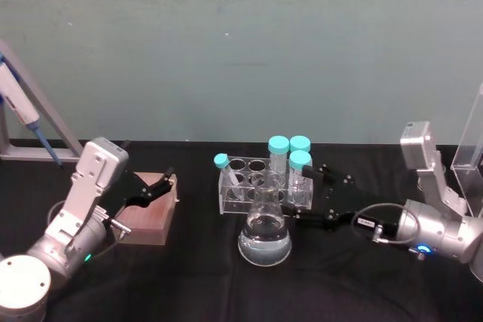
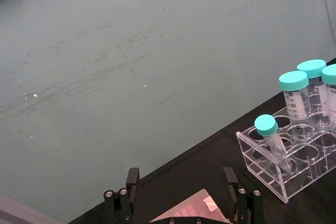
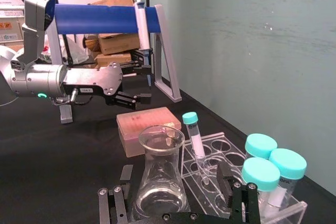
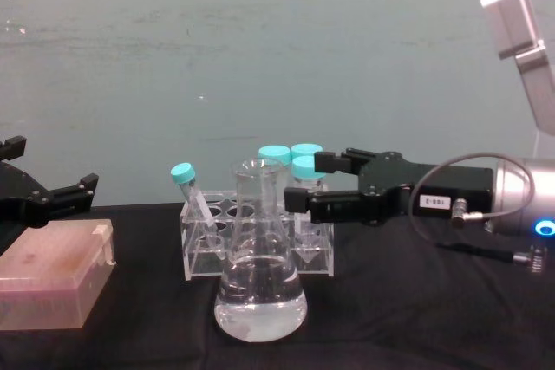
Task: Place the experimental apparatus aside using one hand.
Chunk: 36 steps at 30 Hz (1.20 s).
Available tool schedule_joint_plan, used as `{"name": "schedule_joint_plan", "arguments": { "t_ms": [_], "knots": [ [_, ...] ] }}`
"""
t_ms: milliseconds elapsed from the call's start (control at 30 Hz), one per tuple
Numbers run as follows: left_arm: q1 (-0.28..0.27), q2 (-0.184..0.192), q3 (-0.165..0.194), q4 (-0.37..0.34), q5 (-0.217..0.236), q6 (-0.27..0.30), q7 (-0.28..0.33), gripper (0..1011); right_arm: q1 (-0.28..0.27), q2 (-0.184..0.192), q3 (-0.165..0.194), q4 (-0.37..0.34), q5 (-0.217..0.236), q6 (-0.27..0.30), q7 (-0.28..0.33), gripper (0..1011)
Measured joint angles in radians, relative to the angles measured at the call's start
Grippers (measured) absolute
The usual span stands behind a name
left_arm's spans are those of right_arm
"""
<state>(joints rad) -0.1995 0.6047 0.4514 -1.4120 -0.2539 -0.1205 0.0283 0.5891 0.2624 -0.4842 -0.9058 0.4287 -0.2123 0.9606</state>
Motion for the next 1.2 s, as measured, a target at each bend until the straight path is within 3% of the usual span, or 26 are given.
{"name": "schedule_joint_plan", "arguments": {
  "t_ms": [1200],
  "knots": [
    [0.0,0.0,0.0,0.0,0.0,0.0,0.0,1000,0.076,-0.052,-0.101,0.091,0.052,-0.009,-0.008,1000]
  ]
}}
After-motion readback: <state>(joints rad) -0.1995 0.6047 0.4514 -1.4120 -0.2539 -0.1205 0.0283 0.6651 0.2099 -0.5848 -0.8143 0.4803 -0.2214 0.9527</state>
